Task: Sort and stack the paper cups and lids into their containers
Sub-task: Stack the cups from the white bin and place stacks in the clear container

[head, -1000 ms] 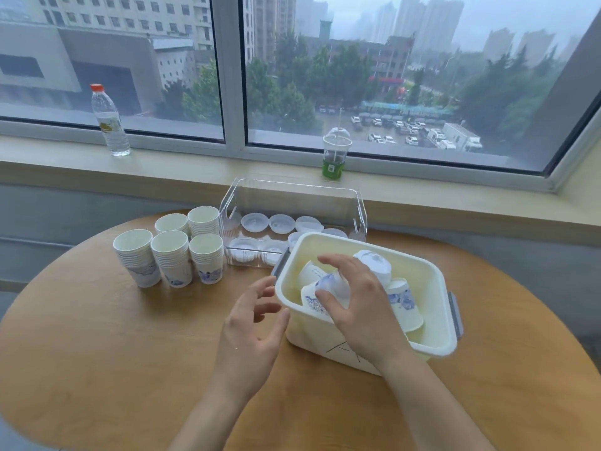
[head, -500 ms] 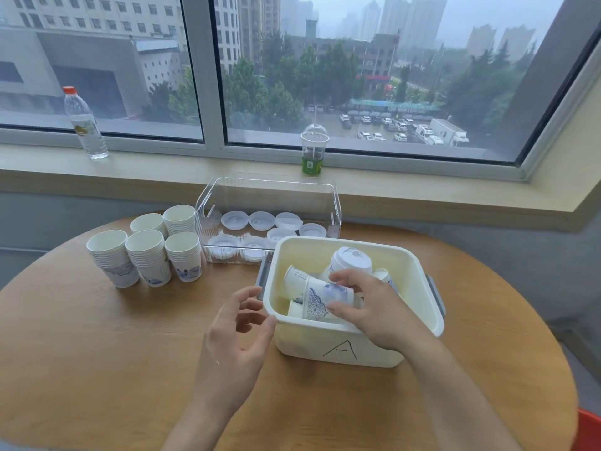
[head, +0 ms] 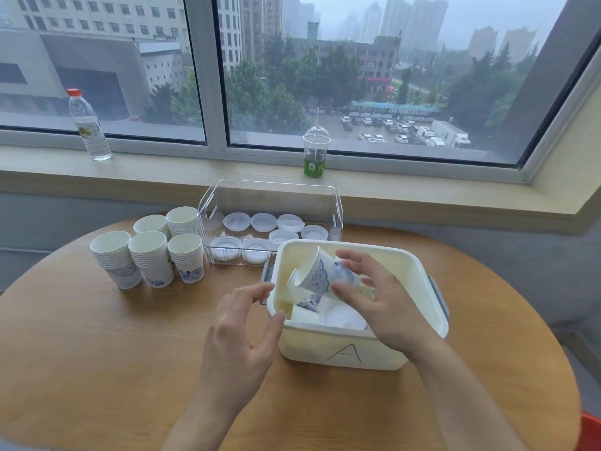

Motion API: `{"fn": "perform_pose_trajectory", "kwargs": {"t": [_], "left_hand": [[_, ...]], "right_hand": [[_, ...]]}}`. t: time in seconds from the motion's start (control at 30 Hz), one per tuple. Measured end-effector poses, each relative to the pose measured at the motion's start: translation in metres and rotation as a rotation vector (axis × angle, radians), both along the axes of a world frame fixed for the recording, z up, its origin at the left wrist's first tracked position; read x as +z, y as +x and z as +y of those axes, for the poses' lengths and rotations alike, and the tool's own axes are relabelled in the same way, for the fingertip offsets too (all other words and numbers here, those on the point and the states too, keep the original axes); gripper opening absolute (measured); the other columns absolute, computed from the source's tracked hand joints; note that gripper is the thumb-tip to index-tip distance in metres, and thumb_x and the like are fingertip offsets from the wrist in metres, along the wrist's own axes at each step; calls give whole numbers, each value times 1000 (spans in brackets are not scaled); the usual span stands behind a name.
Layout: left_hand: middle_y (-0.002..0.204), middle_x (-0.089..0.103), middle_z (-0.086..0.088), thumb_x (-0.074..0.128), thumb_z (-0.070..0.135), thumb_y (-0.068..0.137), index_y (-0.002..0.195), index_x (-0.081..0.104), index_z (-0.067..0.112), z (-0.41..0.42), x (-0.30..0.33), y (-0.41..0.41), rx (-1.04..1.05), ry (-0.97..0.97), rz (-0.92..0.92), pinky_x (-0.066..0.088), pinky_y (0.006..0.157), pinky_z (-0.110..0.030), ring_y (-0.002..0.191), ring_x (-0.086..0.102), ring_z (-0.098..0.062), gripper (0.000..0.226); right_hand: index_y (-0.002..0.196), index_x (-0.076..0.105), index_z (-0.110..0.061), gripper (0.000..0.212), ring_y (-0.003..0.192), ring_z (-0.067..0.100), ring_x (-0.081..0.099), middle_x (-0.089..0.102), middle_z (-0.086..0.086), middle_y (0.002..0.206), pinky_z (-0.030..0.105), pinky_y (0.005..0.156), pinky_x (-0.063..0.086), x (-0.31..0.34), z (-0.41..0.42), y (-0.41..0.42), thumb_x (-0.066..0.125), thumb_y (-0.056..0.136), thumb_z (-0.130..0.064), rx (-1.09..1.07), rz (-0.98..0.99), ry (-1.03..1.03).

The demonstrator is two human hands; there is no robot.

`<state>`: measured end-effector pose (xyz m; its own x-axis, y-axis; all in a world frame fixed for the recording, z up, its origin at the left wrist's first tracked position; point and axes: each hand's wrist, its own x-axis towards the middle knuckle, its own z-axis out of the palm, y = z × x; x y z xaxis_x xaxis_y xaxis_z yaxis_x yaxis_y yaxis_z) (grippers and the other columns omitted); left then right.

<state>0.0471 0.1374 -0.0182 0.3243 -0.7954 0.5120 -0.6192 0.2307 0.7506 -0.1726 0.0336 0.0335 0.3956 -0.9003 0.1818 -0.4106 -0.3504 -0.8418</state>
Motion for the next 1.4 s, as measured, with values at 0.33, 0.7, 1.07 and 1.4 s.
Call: {"fn": "perform_pose_trajectory", "kwargs": {"t": [0.33, 0.7, 1.07, 1.4], "left_hand": [[122, 66, 32, 58, 62, 92, 148, 49, 40, -6, 21, -18, -114, -22, 233, 44, 93, -11, 116, 64, -5, 60], [125, 70, 24, 69, 61, 85, 152, 47, 35, -2, 18, -4, -148, -35, 343, 55, 93, -21, 116, 70, -10, 75], [121, 66, 33, 75, 61, 80, 138, 48, 48, 8, 8, 28, 6, -33, 357, 46, 88, -8, 115, 64, -1, 66], [118, 66, 32, 78, 51, 80, 136, 50, 46, 13, -9, 35, 24, 14, 351, 44, 87, -6, 114, 63, -1, 63]], "right_hand": [[134, 61, -37, 39, 124, 7, 61, 70, -15, 123, 39, 106, 51, -1, 22, 28, 73, 97, -35, 128, -132, 32], [131, 63, -34, 38, 111, 12, 69, 72, -10, 116, 39, 102, 54, -3, 27, 42, 76, 95, -37, 230, -54, 50], [138, 57, -39, 49, 117, -2, 57, 60, -17, 133, 31, 107, 48, -5, -30, 48, 77, 93, -40, 111, 406, -87], [152, 43, -37, 64, 132, 21, 54, 49, -6, 151, 39, 110, 45, -7, -46, 81, 71, 95, -45, 180, 794, -136]]}}
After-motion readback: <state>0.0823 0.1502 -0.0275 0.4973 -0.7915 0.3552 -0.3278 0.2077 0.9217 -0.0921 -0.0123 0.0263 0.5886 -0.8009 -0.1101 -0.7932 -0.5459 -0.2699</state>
